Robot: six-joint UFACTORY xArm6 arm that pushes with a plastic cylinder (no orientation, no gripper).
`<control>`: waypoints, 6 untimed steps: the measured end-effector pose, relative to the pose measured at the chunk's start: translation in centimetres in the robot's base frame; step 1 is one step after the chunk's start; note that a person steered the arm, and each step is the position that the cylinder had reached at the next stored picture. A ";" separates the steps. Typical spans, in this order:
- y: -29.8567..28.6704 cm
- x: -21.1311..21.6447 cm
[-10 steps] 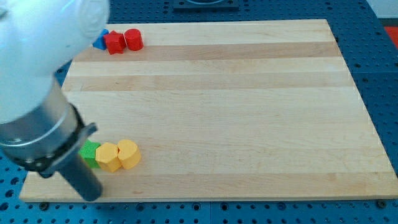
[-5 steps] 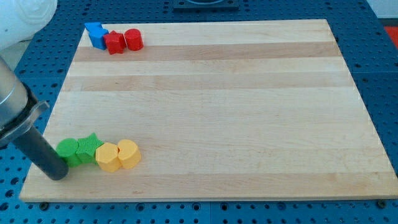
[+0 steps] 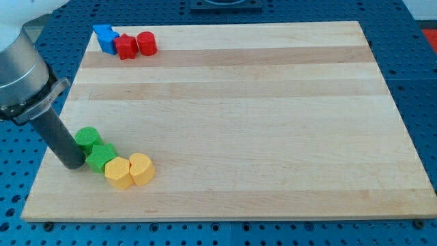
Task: Place the green circle to the center of the board
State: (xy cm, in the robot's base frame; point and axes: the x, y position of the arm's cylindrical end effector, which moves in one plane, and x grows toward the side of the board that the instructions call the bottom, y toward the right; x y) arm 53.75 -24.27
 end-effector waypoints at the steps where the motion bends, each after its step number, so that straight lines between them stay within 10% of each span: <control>1: 0.0 -1.1; 6: 7.3 -10.4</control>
State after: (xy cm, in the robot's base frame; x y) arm 43.33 -17.00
